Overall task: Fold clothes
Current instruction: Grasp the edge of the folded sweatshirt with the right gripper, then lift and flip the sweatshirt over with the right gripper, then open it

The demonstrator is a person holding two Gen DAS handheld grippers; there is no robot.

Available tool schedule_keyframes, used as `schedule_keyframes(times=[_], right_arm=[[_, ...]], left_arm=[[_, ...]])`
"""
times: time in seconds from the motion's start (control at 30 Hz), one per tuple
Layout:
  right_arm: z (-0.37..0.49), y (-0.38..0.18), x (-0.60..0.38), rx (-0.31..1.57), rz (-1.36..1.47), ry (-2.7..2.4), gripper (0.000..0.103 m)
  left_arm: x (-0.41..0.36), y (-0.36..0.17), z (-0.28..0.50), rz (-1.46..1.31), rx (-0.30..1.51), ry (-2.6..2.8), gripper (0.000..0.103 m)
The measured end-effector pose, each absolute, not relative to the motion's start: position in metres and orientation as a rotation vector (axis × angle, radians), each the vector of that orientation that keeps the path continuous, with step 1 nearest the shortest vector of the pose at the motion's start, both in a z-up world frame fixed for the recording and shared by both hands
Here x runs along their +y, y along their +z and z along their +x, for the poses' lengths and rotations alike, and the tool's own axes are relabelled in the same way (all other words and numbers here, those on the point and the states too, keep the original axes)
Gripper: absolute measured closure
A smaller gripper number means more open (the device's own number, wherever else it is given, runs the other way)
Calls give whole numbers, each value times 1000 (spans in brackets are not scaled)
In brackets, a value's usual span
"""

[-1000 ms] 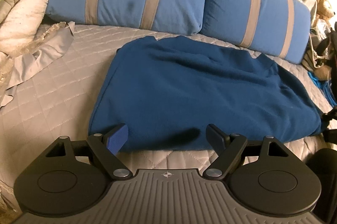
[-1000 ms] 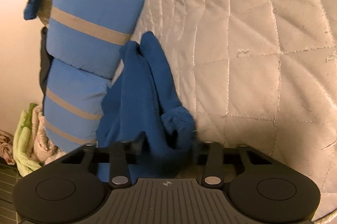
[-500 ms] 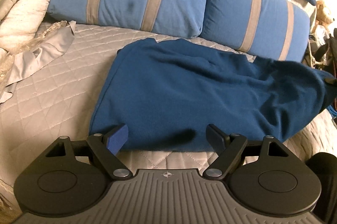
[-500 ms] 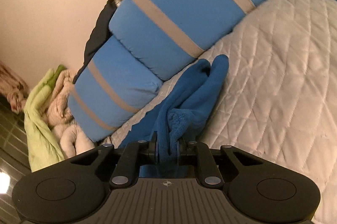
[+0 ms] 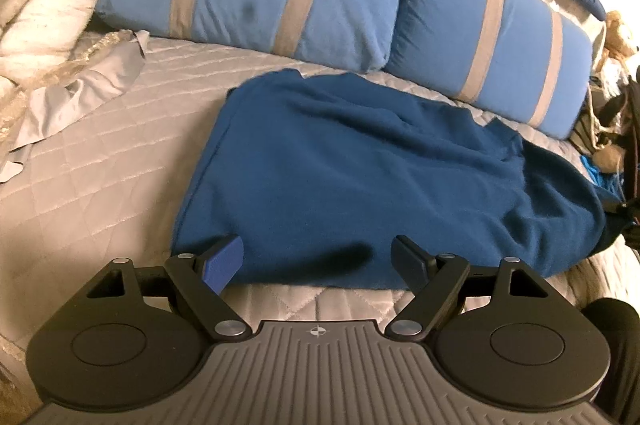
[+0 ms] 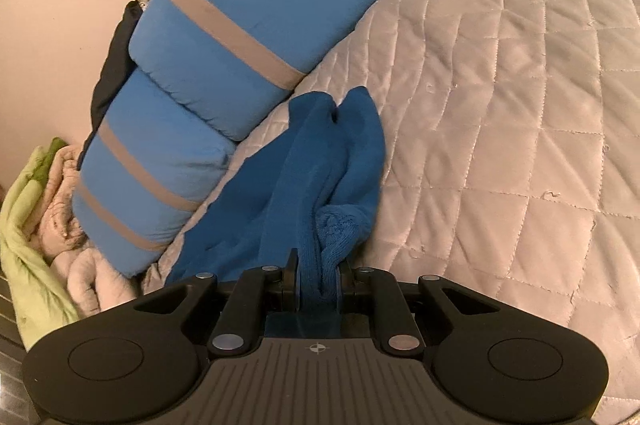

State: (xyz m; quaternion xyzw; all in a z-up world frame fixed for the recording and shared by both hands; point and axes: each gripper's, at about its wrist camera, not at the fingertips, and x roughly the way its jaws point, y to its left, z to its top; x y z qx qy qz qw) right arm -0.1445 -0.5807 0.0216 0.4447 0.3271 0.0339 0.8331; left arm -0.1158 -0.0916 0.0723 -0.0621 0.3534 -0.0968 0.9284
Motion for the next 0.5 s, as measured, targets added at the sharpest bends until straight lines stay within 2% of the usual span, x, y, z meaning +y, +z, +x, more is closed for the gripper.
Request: schedule_keyframes(times=[0.3,0.5], right_arm=[[-114,103,-527,605,705,194,87],[-81,155,-418,575,453,321,87]], left_arm=[[-71,82,-128,-220,648,-218,22],[-38,87,-136,-244,604,-129,22]])
